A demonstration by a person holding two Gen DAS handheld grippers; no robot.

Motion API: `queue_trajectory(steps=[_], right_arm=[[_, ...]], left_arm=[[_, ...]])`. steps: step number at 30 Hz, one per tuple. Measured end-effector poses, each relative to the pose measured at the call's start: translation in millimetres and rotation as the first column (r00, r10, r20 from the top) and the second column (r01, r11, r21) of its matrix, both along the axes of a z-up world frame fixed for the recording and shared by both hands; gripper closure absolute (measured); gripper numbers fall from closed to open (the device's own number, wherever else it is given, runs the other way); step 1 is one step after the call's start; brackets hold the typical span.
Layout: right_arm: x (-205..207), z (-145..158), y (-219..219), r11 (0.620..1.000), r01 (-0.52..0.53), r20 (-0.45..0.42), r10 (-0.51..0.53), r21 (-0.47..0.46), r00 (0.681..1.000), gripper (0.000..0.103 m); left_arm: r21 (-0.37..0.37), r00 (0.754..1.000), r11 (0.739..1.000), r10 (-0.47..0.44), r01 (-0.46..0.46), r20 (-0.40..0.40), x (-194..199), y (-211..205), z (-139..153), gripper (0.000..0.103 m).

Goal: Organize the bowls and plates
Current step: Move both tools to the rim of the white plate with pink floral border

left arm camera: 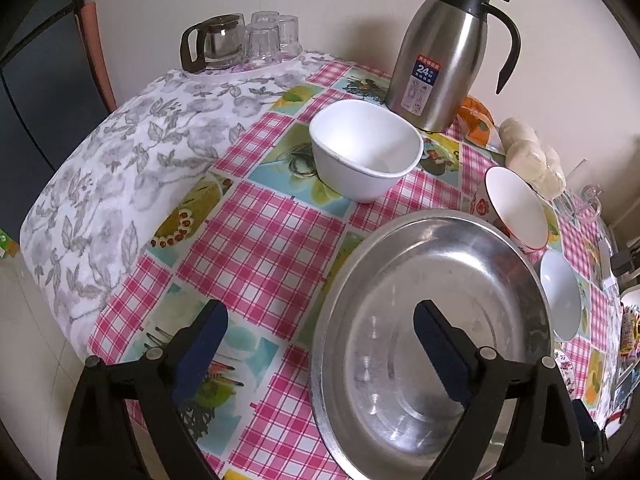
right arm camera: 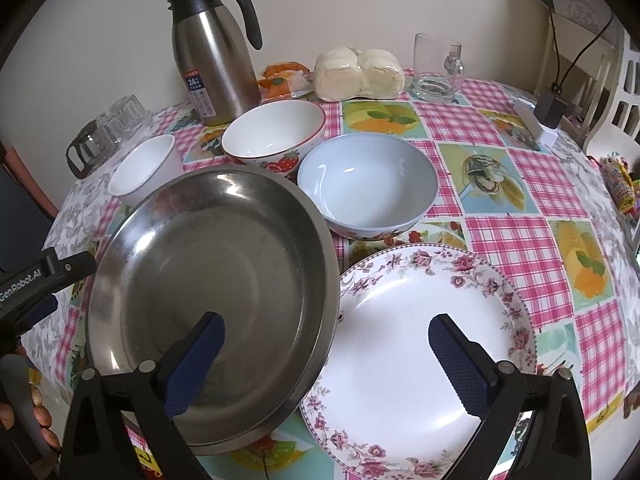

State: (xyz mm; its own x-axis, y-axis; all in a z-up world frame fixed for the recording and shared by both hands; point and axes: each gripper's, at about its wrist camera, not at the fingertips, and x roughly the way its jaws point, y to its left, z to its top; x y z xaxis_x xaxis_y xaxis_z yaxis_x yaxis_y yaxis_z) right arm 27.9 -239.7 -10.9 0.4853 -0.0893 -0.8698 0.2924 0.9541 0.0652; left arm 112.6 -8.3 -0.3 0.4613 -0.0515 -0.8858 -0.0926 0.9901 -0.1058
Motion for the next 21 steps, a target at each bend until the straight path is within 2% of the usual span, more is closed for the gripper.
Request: queue_trajectory(steps=[12, 21], right_arm=[[-5, 8, -6, 1.0, 0.003, 0.009, -0.003, -0.007, 1.0, 0.0], [-22, 28, -38, 0.998, 0.068, 0.065, -0.067, -0.014, 0.996, 0.0]], left_arm=[[0.004, 0.998, 0.999, -0.05, 0.05, 0.031, -6, -12, 11, 0.009], [-0.085, 0.985, 0.988, -0.121, 0.132, 0.122, -20, -39, 31, 0.009]])
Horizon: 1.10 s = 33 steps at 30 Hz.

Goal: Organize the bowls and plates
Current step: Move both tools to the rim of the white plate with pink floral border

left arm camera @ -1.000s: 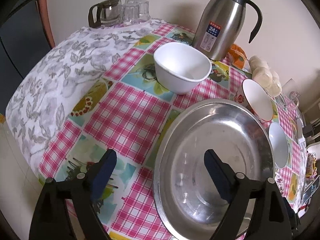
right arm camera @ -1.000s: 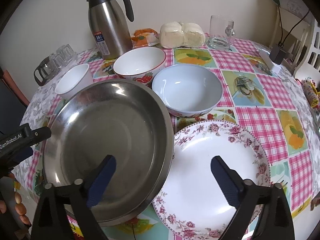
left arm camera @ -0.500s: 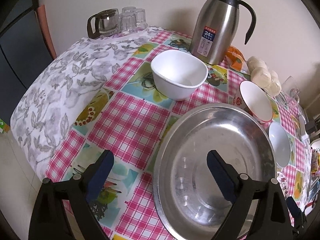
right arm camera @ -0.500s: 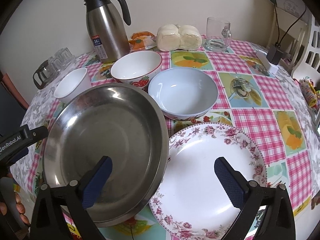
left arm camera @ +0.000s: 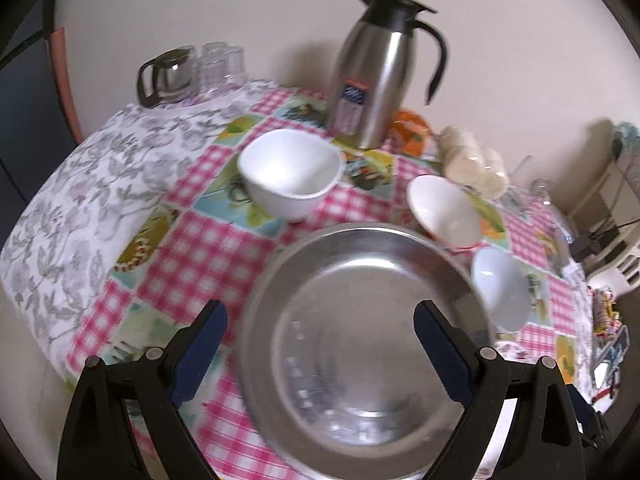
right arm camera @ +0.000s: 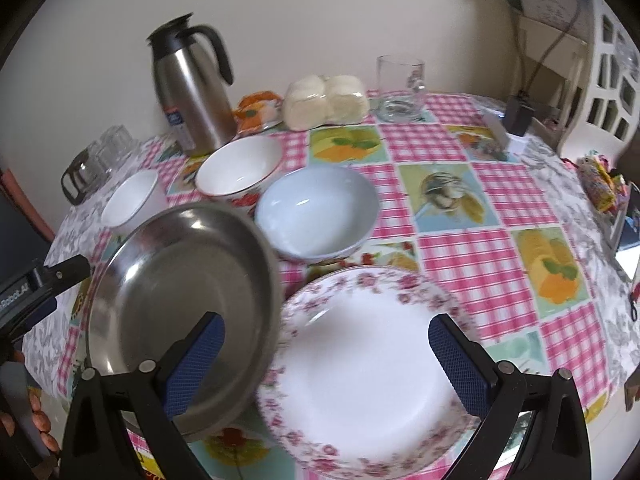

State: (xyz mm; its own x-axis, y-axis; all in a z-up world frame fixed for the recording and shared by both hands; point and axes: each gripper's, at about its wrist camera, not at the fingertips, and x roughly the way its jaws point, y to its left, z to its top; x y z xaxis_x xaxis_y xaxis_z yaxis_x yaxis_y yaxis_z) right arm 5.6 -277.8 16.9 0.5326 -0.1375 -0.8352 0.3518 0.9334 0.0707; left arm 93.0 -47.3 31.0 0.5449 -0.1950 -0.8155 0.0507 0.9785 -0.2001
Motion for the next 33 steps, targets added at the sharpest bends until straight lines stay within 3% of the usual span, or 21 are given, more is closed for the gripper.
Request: queue_trajectory(steps=[5, 10, 22, 28, 33], right_arm=[[-15, 9, -32, 0.997, 0.078, 0.021, -0.078, 0.0, 0.997, 0.0], [-34, 18, -63, 0.987, 0.161, 0.041, -0.16, -0.017, 0.986, 0.0], [-82, 20, -129, 0.954, 0.298, 0.074, -0.3, 0.041, 0.951, 0.0], [-92, 16, -143, 0.944, 0.326, 0.082, -0.33, 0.051, 0.941, 0.0], [-88, 7, -143, 0.955, 0.29, 0.075, -0.294, 0.06, 0.953, 0.0]], left_arm=[[-0.029, 0.998, 0.999, -0.044, 0.046, 0.044, -10, -22, 8, 0.0], [-0.056, 0.987, 0.988, -0.137, 0.142, 0.088, -25, -54, 16, 0.0], [0.007, 0.922, 0.927, -0.373, 0.374, 0.101, -74, -141, 14, 0.0], [0.063, 0.918, 0.92, -0.39, 0.386, 0.074, -93, -167, 2, 0.0], [0.024, 0.926, 0.926, -0.378, 0.377, 0.003, -99, -173, -13, 0.0]])
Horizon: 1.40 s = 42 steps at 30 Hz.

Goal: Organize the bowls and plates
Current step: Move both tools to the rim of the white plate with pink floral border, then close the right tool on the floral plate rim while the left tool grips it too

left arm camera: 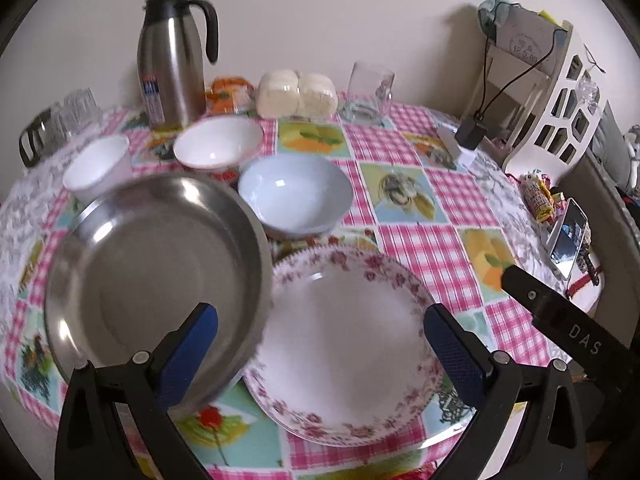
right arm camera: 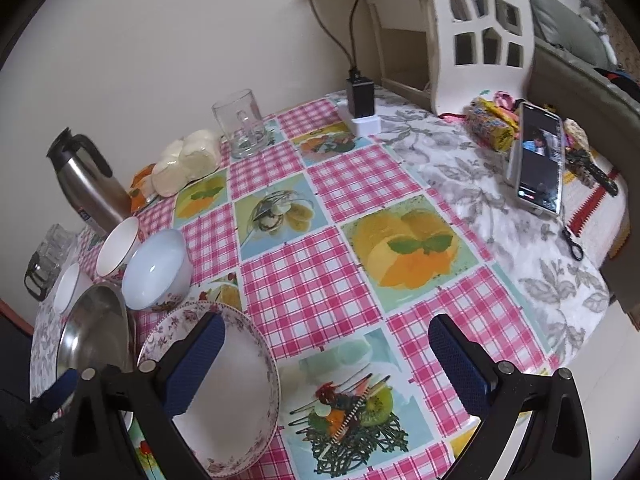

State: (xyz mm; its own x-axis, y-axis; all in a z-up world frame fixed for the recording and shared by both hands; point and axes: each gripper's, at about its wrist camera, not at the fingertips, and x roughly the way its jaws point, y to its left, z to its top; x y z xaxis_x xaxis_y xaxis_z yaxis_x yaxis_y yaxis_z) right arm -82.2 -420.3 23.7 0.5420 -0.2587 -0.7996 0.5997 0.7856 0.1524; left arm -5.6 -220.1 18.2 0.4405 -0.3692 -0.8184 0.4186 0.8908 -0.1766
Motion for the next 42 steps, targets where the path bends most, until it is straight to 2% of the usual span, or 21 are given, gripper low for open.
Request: queue_trajectory(steps=[6, 9, 13, 15, 16, 17, 19, 22, 27, 29, 32, 37, 42], right_arm=[[7, -20, 1, 1.0, -0.017, -0.051, 0.018, 0.017, 0.999, 0.002], [9, -26, 2, 0.998, -0.035, -0.052, 0.038, 0.043, 0.998, 0.01], [15, -39, 5, 0.992, -0.068, -0.071, 0.076, 0.103, 0.995, 0.018], [18, -44, 6, 0.986, -0.081, -0.073, 0.092, 0.144, 0.993, 0.025], [18, -46, 6, 0.986, -0.077, -0.08, 0.09, 0.147, 0.993, 0.034], [19, -48, 7, 0.987, -0.075, -0.09, 0.089, 0.145, 0.992, 0.037], [21, -50, 9, 0.986, -0.082, -0.095, 0.097, 0.146, 0.991, 0.037], [21, -54, 10, 0.982, -0.091, -0.091, 0.107, 0.165, 0.99, 0.044], [26, -60, 13, 0.977, -0.117, -0.088, 0.134, 0.18, 0.987, 0.057], [29, -66, 15, 0.971, -0.131, -0.093, 0.151, 0.2, 0.984, 0.065], [32, -73, 17, 0.965, -0.146, -0.1, 0.171, 0.219, 0.98, 0.07], [37, -83, 21, 0.961, -0.152, -0.126, 0.185, 0.232, 0.975, 0.074], [38, -83, 21, 0.963, -0.153, -0.129, 0.185, 0.219, 0.974, 0.075]], left_arm=[[-0.001, 0.997, 1.0, 0.01, -0.01, -0.082, -2, 0, -16, 0.0], [-0.02, 0.994, 1.0, 0.013, -0.015, -0.107, -5, 1, -19, 0.0], [-0.004, 0.99, 1.0, 0.025, -0.025, -0.139, -9, 1, -25, 0.001], [0.008, 0.988, 1.0, 0.029, -0.028, -0.155, -11, 0, -29, 0.002], [0.013, 0.987, 1.0, 0.03, -0.029, -0.16, -11, 0, -31, 0.003], [0.022, 0.986, 0.999, 0.037, -0.033, -0.165, -12, 0, -32, 0.003], [0.033, 0.984, 0.999, 0.038, -0.033, -0.173, -13, 0, -35, 0.011], [0.019, 0.979, 0.999, 0.029, -0.026, -0.201, -13, 1, -38, 0.022], [0.008, 0.971, 0.999, 0.046, -0.046, -0.235, -13, 4, -44, 0.023], [0.007, 0.967, 0.999, 0.054, -0.054, -0.248, -13, 6, -46, 0.025], [0.016, 0.965, 0.998, 0.066, -0.064, -0.255, -13, 9, -49, 0.028], [0.013, 0.955, 0.997, 0.081, -0.081, -0.285, -10, 14, -58, 0.044], [0.009, 0.951, 0.996, 0.092, -0.094, -0.296, -8, 17, -61, 0.051]])
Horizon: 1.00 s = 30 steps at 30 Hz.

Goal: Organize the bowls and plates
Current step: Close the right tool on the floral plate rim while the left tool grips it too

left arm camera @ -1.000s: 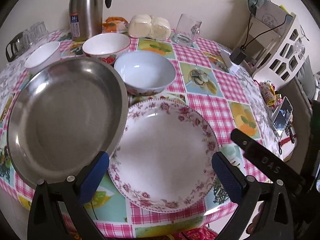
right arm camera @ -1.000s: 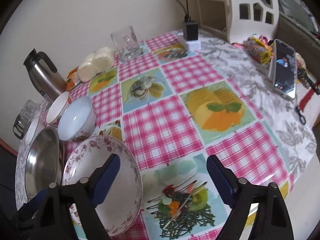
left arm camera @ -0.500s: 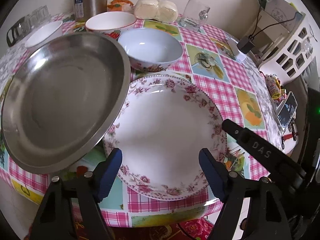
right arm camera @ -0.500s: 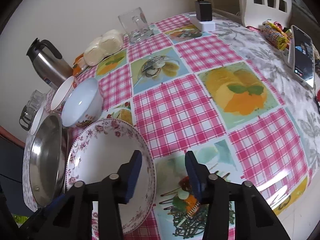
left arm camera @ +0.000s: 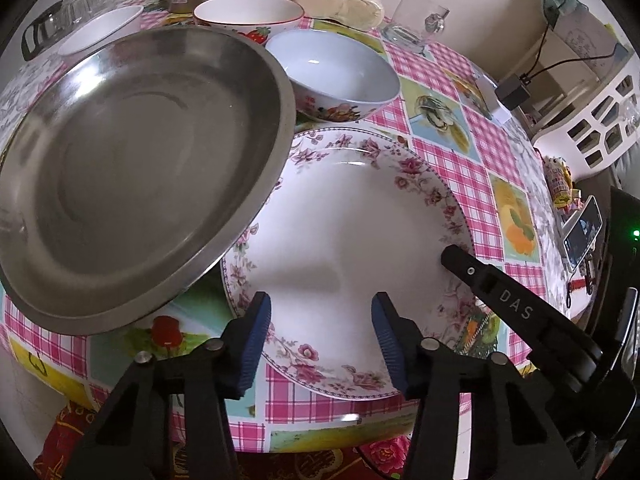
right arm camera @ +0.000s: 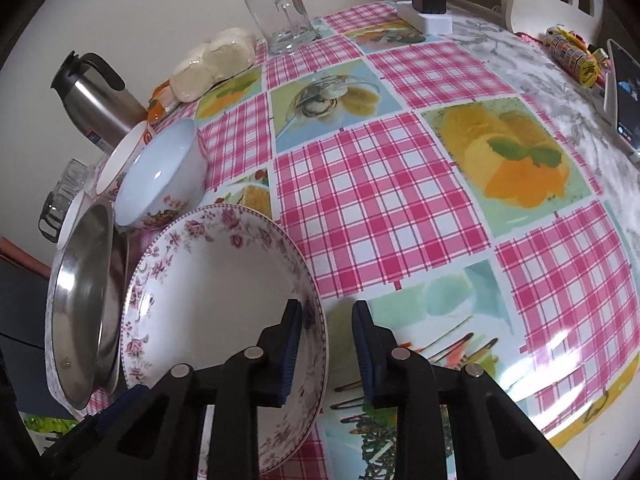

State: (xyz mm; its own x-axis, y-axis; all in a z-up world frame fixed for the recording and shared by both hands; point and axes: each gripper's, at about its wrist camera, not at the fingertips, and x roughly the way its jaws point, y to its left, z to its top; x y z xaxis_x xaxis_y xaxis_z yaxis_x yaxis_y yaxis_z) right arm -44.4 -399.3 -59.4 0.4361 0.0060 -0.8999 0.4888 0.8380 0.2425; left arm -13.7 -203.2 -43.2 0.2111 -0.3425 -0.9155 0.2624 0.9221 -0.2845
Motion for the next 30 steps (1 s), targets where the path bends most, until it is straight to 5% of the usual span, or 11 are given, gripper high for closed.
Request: queue_trajectory(steps=[23, 30], right_arm=[[-13, 7, -22, 0.991, 0.099, -0.035, -0.103, -0.091, 0.994, 0.075], [-18, 4, -34, 0.99, 0.132, -0.02, -0.133, -0.039, 0.991, 0.075]], left_arm=[[-0.055, 1.0, 0.998, 0.01, -0.009, 0.004, -2, 4, 14, 0.052], [-0.066, 1.0, 0.998, 0.005, -0.007, -0.031, 3, -1, -2, 0.053]])
